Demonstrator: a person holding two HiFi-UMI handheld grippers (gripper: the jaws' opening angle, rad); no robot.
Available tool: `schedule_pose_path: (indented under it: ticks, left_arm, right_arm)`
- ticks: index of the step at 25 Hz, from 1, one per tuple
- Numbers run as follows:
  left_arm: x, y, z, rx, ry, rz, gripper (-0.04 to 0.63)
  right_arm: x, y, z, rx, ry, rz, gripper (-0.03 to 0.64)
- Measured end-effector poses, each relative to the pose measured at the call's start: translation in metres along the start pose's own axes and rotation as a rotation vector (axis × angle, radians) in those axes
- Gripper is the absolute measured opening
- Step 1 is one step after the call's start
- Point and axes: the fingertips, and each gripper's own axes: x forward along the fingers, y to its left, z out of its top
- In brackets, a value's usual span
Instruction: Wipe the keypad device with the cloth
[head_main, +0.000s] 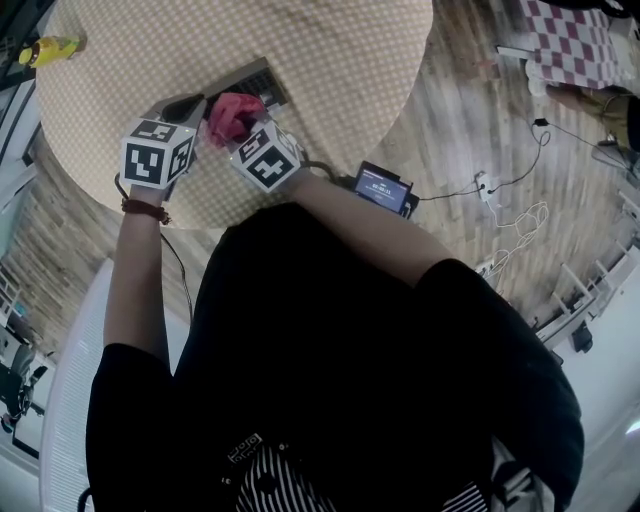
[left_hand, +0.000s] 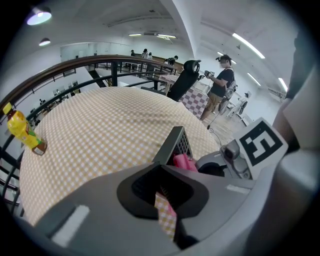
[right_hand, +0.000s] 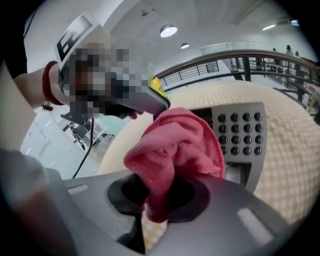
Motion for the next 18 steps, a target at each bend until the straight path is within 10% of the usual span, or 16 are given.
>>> schedule_pose_path:
  ticks: [6, 18]
  left_arm:
    - [-0.002, 0.001, -0.001, 0.002, 0.001, 0.003, -0.006]
    - [0.001, 0.001, 0.0, 0.002, 0.007, 0.005, -0.006]
  right_arm:
    - [0.009, 0.005, -0.026, 0.032, 0.12, 0.036, 0.077]
    - [-0.002, 0.004, 0.026, -0.02, 0.018, 0.025, 0.077]
